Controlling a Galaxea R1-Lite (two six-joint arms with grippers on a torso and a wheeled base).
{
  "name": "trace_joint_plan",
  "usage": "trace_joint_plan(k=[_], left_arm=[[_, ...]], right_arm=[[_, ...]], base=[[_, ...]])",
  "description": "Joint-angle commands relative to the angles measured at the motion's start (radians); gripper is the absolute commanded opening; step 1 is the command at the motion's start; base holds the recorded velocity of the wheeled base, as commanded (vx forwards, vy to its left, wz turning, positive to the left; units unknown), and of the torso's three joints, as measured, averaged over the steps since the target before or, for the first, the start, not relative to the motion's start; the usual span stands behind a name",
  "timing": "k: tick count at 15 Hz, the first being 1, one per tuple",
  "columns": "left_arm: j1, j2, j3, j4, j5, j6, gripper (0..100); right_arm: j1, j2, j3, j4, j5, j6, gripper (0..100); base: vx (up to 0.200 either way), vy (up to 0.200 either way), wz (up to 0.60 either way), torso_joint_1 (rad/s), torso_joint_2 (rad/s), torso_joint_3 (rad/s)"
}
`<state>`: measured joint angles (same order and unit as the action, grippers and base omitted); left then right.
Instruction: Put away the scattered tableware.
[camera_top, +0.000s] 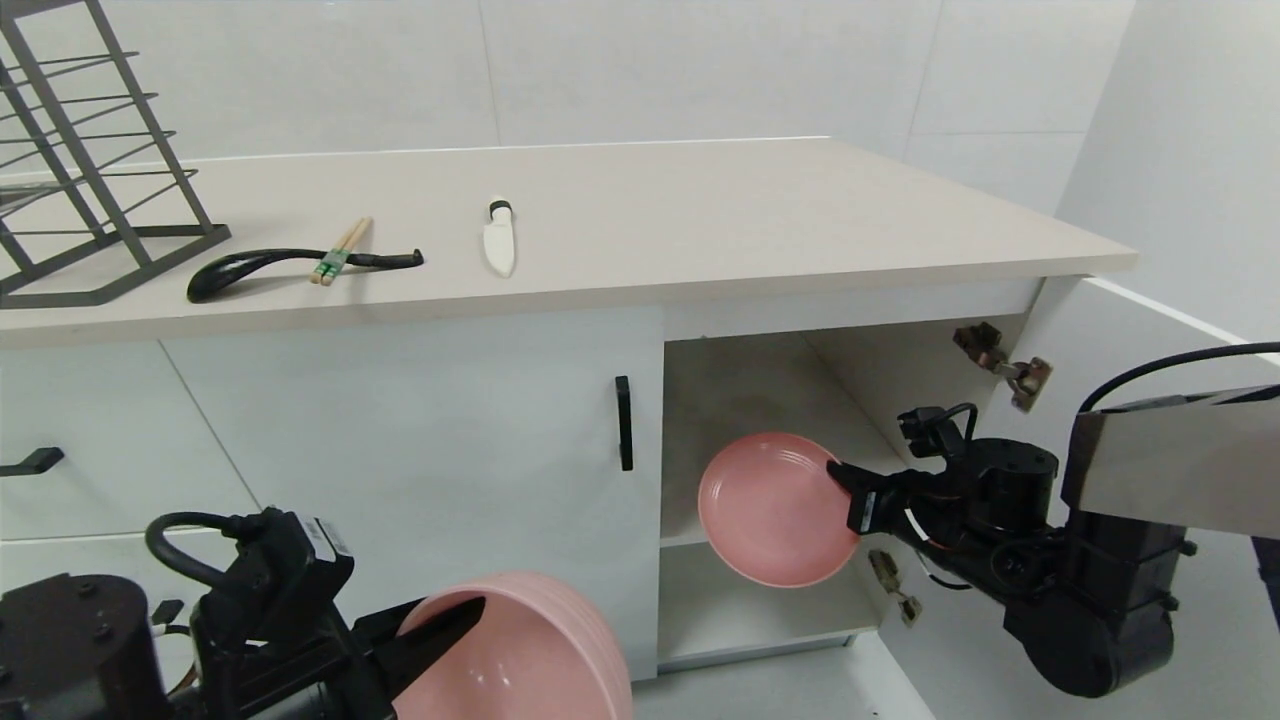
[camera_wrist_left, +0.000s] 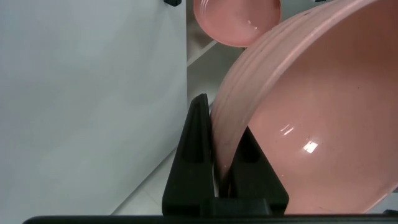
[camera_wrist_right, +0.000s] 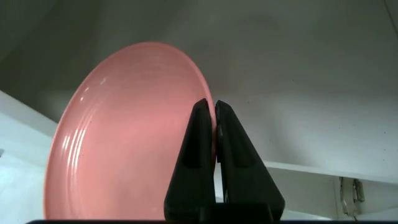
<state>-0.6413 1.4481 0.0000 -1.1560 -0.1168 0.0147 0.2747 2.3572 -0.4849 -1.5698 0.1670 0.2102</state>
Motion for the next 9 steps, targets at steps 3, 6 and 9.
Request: trace_joint_plan(k=[3,6,9], left_arm=[[-0.005,-0.003,0.000,0.010,-0.001,0.005,0],[-0.005,0.005,0.000,0.013,-0.001,0.007,0],[-0.005,0.003,0.000,0.013,-0.001,0.007,0]], right_arm=[[0.000,0.030,-0.031,-0.001,0.000,0.000,0],[-0.009,0.051,-0.046,-0.001,0.000,0.000,0],[-0.005,0.094,-0.083,-0.001,0.000,0.000,0]], base=[[0.133,0.000,0.00,-0.002,0.00,0.002],[0.000,0.000,0.00,0.000,0.00,0.000],[0.000,0.000,0.00,0.000,0.00,0.000]])
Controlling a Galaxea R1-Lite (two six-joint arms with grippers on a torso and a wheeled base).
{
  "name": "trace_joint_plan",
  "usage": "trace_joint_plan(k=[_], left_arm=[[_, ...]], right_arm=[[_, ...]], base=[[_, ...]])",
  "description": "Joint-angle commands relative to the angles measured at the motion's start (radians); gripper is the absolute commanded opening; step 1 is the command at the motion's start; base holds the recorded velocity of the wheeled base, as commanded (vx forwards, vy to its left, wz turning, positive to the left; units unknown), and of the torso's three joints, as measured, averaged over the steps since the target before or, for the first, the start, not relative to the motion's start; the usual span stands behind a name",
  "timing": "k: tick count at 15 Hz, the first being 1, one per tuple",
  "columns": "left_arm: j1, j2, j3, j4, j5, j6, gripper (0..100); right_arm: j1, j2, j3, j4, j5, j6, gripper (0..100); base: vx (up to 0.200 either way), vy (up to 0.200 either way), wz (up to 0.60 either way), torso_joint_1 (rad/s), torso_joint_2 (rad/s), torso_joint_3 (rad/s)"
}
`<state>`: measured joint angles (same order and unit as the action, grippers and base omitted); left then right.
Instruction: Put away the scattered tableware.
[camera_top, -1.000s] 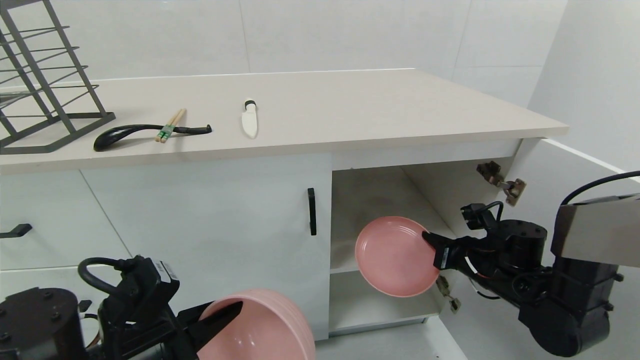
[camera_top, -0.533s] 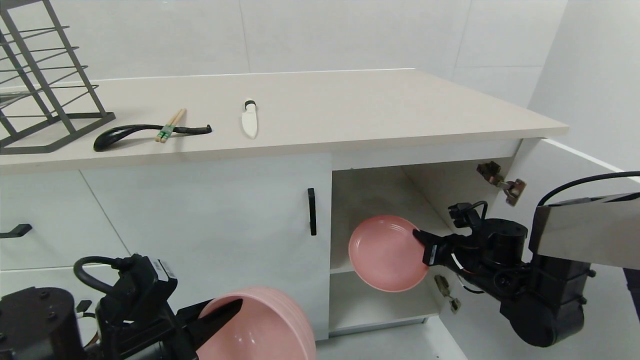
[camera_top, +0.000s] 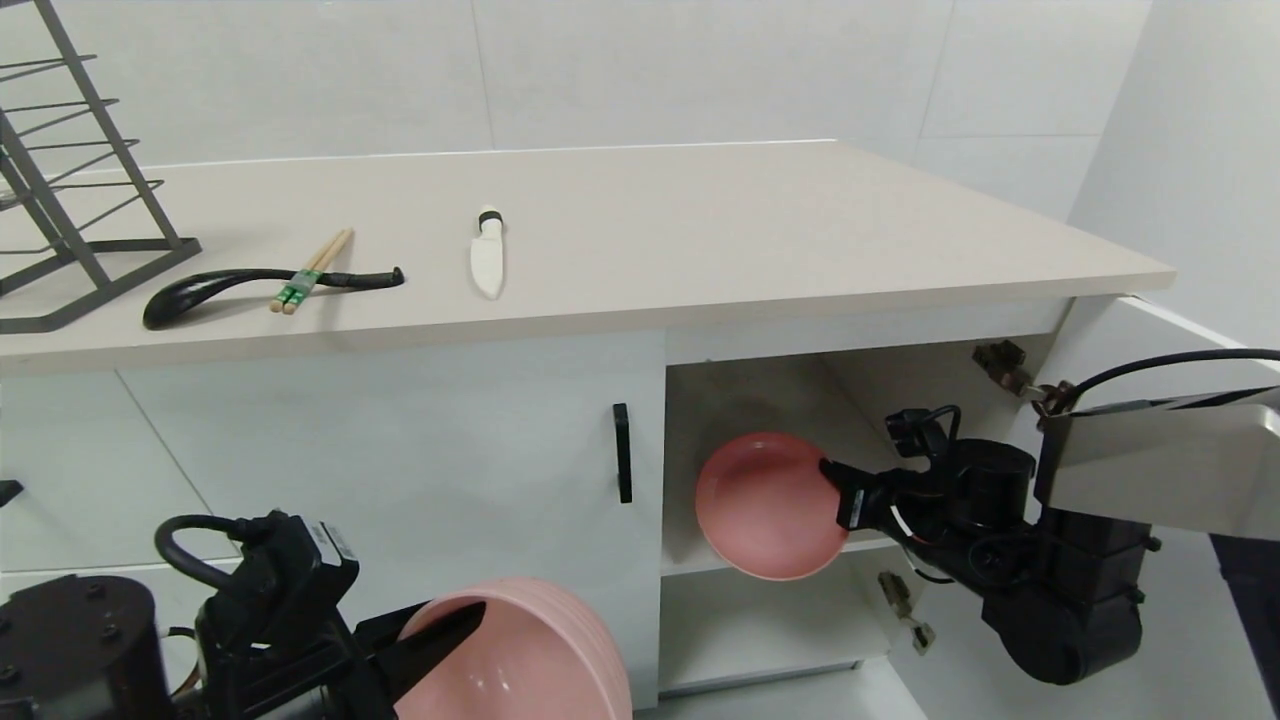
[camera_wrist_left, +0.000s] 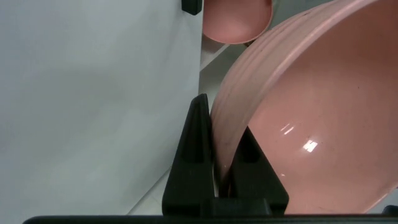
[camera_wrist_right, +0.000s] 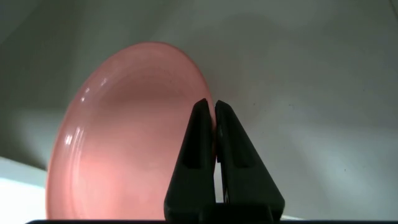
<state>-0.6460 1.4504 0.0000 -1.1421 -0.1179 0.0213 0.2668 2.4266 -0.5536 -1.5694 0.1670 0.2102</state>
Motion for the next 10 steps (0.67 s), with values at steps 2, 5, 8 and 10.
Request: trace_joint_plan(k=[2,5,8,10], left_arm=[[0.000,0.001,0.000,-0.001,0.001,0.000,0],[0.002,0.002,0.000,-0.001,0.000,0.000,0],[0.002,0.004,0.000,0.009,0.001,0.000,0],[0.002,0.004,0.000,0.009,0.000,0.000,0]], right_arm=[[0.006,0.049,-0.054,-0.001,0.000,0.000,0],[0.008,0.085,-0.081,-0.001,0.000,0.001,0],[0.006,0.120,-0.109,-0.001,-0.001,0.015,0],[0.006,0.127,-0.123,-0.001,-0.001,0.018,0]], base=[[0.000,0.000,0.00,0.000,0.00,0.000],[0.000,0.000,0.00,0.000,0.00,0.000],[0.000,0.000,0.00,0.000,0.00,0.000],[0.000,0.000,0.00,0.000,0.00,0.000]])
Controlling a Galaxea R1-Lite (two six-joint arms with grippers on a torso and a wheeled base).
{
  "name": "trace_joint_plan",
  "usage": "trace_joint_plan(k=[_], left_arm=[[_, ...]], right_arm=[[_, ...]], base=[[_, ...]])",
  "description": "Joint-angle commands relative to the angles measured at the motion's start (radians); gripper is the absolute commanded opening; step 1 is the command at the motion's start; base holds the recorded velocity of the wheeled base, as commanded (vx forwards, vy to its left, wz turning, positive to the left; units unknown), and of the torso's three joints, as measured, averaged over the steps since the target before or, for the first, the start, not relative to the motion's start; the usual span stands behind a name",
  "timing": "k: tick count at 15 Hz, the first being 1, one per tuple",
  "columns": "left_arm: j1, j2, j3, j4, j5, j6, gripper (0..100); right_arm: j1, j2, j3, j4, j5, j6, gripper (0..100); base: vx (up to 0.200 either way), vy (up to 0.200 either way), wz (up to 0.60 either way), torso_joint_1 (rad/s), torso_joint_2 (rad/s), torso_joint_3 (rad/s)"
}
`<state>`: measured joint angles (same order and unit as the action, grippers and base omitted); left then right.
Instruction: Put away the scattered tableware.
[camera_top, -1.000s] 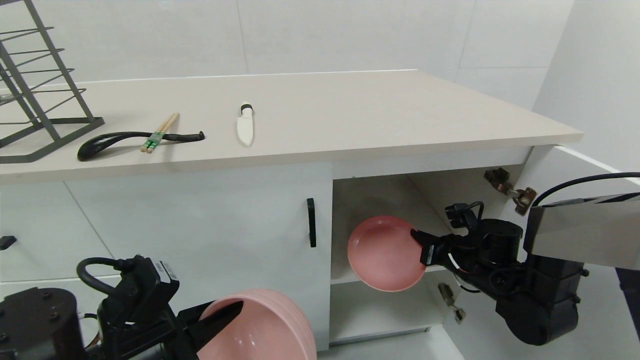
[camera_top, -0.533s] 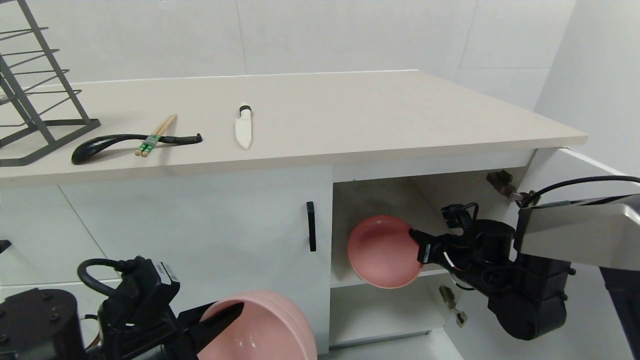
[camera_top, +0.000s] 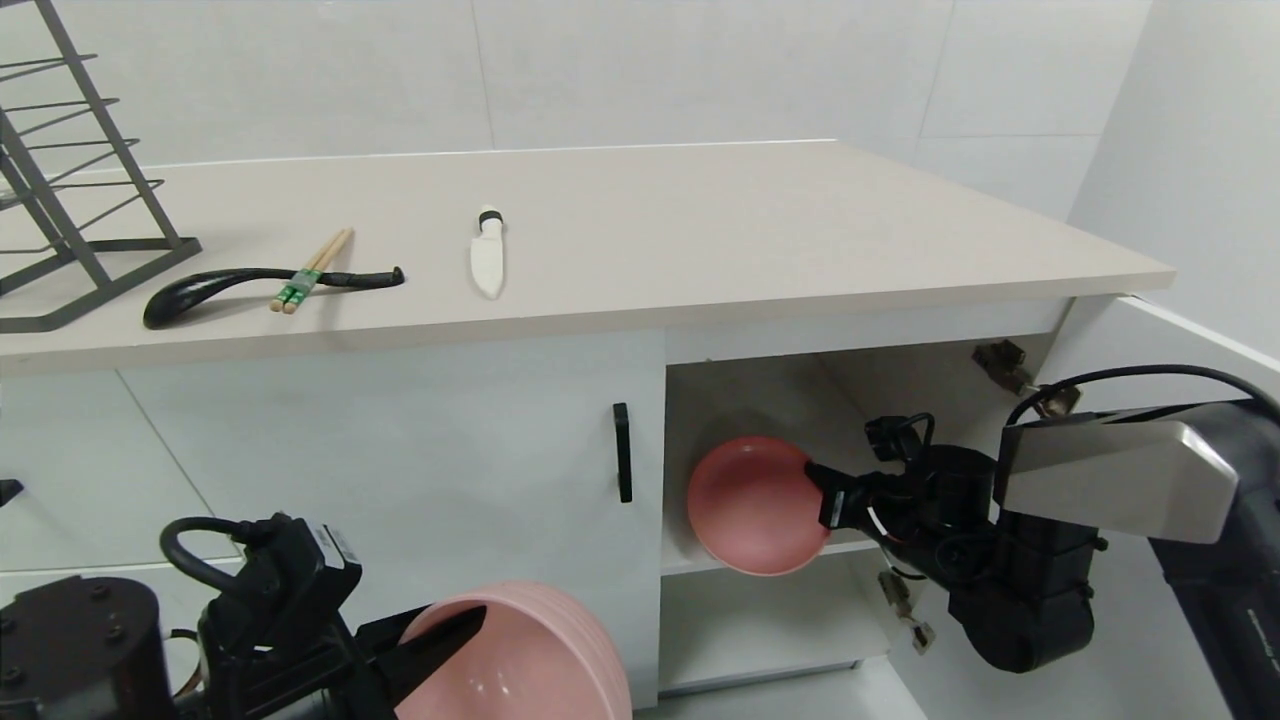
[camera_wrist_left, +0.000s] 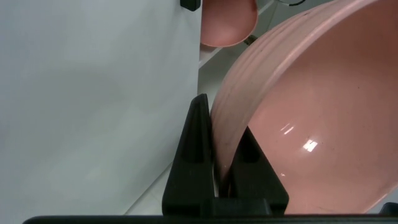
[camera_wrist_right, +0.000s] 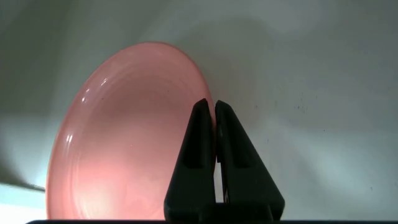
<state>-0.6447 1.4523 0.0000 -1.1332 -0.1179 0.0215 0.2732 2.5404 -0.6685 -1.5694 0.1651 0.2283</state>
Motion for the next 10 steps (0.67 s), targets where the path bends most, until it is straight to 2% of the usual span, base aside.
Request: trace_joint_plan(k=[1,4,10], left_arm=[[0.000,0.000,0.000,0.000,0.000,0.000,0],[0.000,0.005,0.000,0.000,0.000,0.000,0],[0.000,0.010,0.000,0.000,0.001,0.000,0]], right_arm=[[0.003,0.020,-0.023,-0.001,0.001,0.008,0],[0.014,0.034,-0.086,-0.001,-0.022,0.055,0],[0.038,0.118,-0.149,-0.001,-0.045,0.060,0]], base=[[0.000,0.000,0.00,0.000,0.00,0.000],[0.000,0.000,0.00,0.000,0.00,0.000],[0.000,0.000,0.00,0.000,0.00,0.000]])
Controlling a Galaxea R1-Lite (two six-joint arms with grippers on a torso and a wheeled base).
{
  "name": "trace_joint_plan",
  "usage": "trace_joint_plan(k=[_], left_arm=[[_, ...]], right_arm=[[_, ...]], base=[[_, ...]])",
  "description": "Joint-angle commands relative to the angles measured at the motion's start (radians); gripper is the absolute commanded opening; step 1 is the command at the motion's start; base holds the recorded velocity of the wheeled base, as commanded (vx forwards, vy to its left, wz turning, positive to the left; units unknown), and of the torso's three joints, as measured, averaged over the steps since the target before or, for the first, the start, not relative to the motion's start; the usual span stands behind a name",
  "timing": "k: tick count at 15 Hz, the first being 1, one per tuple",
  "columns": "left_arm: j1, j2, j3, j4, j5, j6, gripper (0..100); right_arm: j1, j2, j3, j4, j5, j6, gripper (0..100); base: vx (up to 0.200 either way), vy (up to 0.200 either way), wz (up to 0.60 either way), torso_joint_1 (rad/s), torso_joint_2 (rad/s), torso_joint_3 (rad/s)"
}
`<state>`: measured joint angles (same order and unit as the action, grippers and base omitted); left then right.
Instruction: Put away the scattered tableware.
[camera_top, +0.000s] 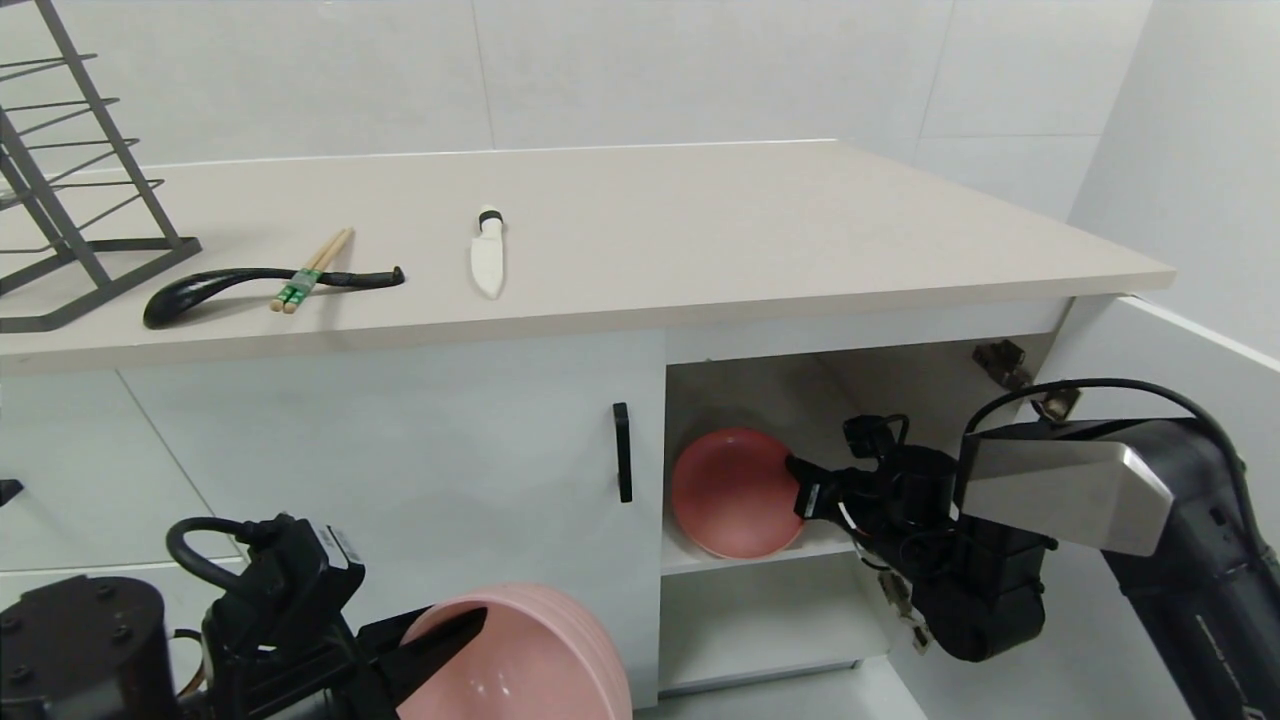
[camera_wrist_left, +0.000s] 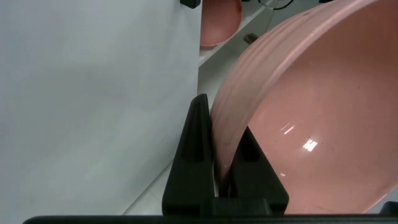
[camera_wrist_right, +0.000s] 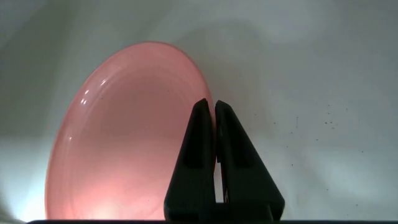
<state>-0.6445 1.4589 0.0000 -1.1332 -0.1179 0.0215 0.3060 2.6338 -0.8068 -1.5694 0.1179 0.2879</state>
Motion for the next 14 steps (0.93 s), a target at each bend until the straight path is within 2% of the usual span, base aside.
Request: trace_joint_plan(k=[1,5,12,13,14], left_arm=[[0.000,0.008,0.000,0.000,0.000,0.000,0],[-0.001,0.011,0.000,0.000,0.000,0.000,0],[-0.001,0.014,0.000,0.000,0.001,0.000,0],[-0.001,0.014,0.000,0.000,0.000,0.000,0],[-0.001,0.014,0.000,0.000,0.000,0.000,0]], right_arm=[[0.012,0.031,-0.025,-0.001,-0.021,0.002,0],[0.019,0.057,-0.095,-0.001,-0.076,0.047,0],[0.018,0.109,-0.190,-0.001,-0.149,0.037,0],[0.016,0.110,-0.192,-0.001,-0.150,0.036,100],[0.015,0.112,-0.195,-0.001,-0.150,0.036,100]], base=[[0.000,0.000,0.00,0.000,0.00,0.000],[0.000,0.000,0.00,0.000,0.00,0.000],[0.000,0.000,0.00,0.000,0.00,0.000],[0.000,0.000,0.00,0.000,0.00,0.000],[0.000,0.000,0.00,0.000,0.00,0.000]])
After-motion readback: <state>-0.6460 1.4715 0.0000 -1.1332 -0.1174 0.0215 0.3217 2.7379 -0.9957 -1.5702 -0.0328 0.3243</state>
